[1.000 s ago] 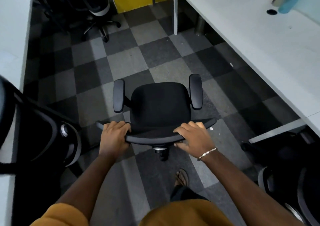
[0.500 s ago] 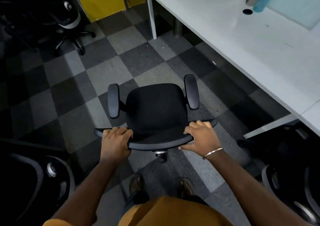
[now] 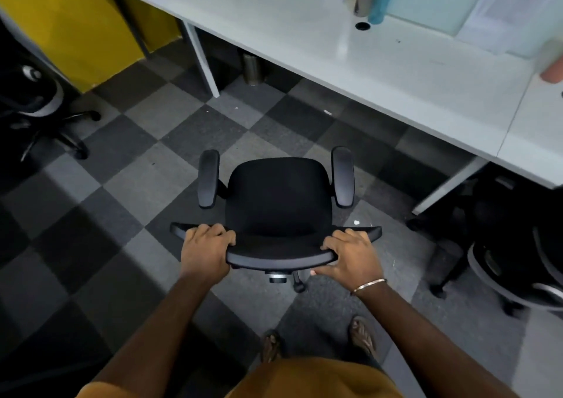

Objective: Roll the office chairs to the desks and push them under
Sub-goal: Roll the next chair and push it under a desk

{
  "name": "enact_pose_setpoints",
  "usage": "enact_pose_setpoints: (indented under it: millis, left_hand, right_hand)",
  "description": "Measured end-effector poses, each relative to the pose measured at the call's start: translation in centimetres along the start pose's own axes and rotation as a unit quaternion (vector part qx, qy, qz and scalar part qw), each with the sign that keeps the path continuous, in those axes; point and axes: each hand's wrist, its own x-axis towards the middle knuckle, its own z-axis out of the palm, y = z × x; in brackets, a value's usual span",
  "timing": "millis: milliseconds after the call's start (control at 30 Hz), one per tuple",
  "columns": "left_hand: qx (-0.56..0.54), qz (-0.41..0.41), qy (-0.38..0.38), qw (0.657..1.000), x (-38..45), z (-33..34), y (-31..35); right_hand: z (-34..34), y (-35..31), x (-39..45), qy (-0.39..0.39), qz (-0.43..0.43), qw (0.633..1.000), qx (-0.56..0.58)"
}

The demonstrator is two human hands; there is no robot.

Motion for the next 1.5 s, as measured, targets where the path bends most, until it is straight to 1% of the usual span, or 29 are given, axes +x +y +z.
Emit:
enact_pose_setpoints:
  millis: [133,233,367,533,667,867,933,1033,1067,1133,1233,1400,1500]
  left_hand:
    - [0.013,0.036,-0.005,0.999,2.9,-0.2,-3.0]
    - [0.011,0.06,0.014,0.998,5.7,-0.4,-4.4]
    - [-0.005,0.072,0.039,0.997,9.2,-0.4,-5.2]
    - [0.002,0.049,0.013,0.999,15.2,-0.9,-5.6]
    - [0.015,0.055,-0.024,0.998,19.5,-1.9,-5.7]
    - [0.023,0.086,-0.046,0.995,24.2,-2.2,-6.6]
    - [0.014,0.102,-0.036,0.994,24.7,-2.4,-6.7]
    - [-0.002,0.161,-0.005,0.987,25.4,-2.7,-7.0]
    - [-0.005,0.187,-0.008,0.982,25.6,-2.7,-7.3]
    - [-0.009,0.233,-0.026,0.972,25.6,-2.7,-8.2]
    - [0.004,0.276,-0.055,0.96,25.5,-2.8,-9.2]
    - [0.034,0.34,-0.098,0.935,27.7,-3.9,-12.3]
    - [0.062,0.376,-0.119,0.917,29.8,-4.6,-12.5]
  right_hand:
    - [0.0,-1.6,1.9,0.001,0.014,1.0,-0.026]
    - [-0.1,-2.1,3.7,0.012,0.026,0.999,-0.042]
    - [0.0,-2.1,6.4,0.017,0.037,0.998,-0.049]
    - [-0.6,-1.1,11.2,0.004,0.059,0.996,-0.074]
    - [-0.6,0.0,13.8,0.005,0.065,0.996,-0.054]
    - [-1.3,-0.1,16.8,0.005,0.101,0.994,-0.038]
    - [-1.3,-0.2,17.3,0.009,0.117,0.993,-0.033]
    - [-1.2,-0.5,17.3,0.026,0.129,0.991,-0.012]
    - [-1.0,-0.8,17.1,0.035,0.134,0.99,-0.004]
    - [-0.3,-1.6,16.4,0.045,0.147,0.988,0.009]
    - [0.7,-3.3,14.8,0.053,0.174,0.983,0.036]
    - [2.7,-9.2,13.8,0.092,0.227,0.969,0.026]
    - [3.3,-11.8,13.7,0.115,0.253,0.961,0.014]
